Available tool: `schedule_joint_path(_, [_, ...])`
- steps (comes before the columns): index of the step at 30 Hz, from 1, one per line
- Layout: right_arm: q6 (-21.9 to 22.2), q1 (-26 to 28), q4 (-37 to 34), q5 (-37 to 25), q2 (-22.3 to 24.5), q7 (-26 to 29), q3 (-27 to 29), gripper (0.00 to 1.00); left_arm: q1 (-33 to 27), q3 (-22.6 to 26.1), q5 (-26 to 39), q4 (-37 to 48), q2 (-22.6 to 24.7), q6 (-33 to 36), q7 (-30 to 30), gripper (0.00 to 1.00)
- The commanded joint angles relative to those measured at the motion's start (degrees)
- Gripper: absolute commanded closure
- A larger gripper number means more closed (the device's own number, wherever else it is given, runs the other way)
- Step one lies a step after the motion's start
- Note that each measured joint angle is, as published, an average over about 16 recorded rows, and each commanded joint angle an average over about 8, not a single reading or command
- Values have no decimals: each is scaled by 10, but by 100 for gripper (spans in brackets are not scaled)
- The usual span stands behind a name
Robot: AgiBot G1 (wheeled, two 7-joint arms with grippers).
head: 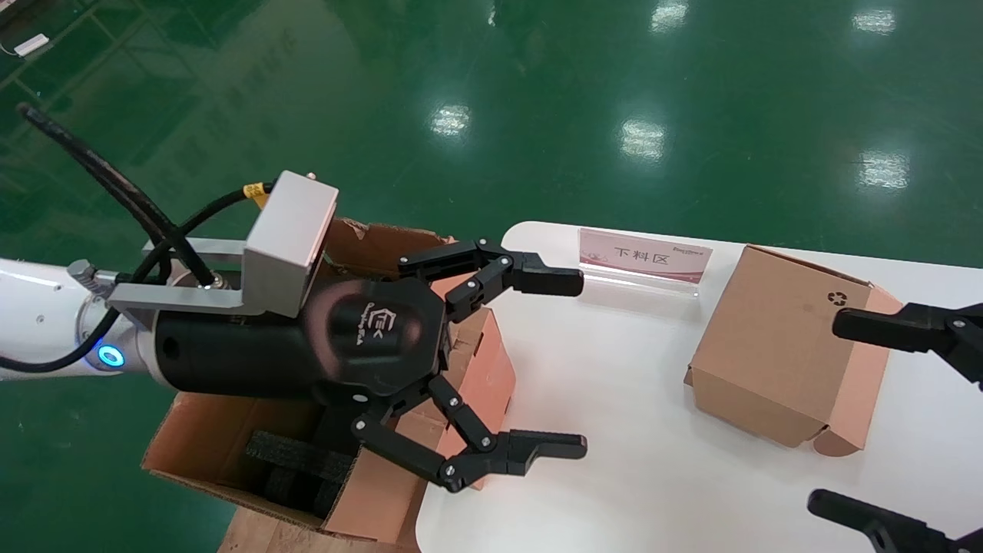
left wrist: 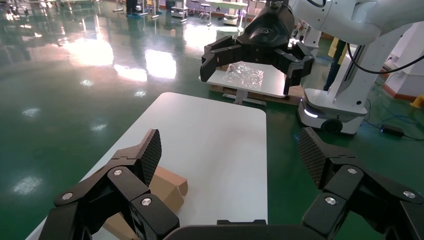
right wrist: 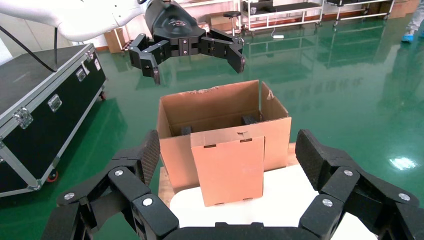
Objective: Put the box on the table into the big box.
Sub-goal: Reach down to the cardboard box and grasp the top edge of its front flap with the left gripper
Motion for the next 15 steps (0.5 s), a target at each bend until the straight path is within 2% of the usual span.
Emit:
schedule_joint_path(1, [0, 0, 0, 0, 0, 0, 0, 0, 0, 0, 0, 0, 0, 0, 0, 0])
schedule_joint_path(15, [0, 0, 0, 0, 0, 0, 0, 0, 0, 0, 0, 0, 0, 0, 0, 0])
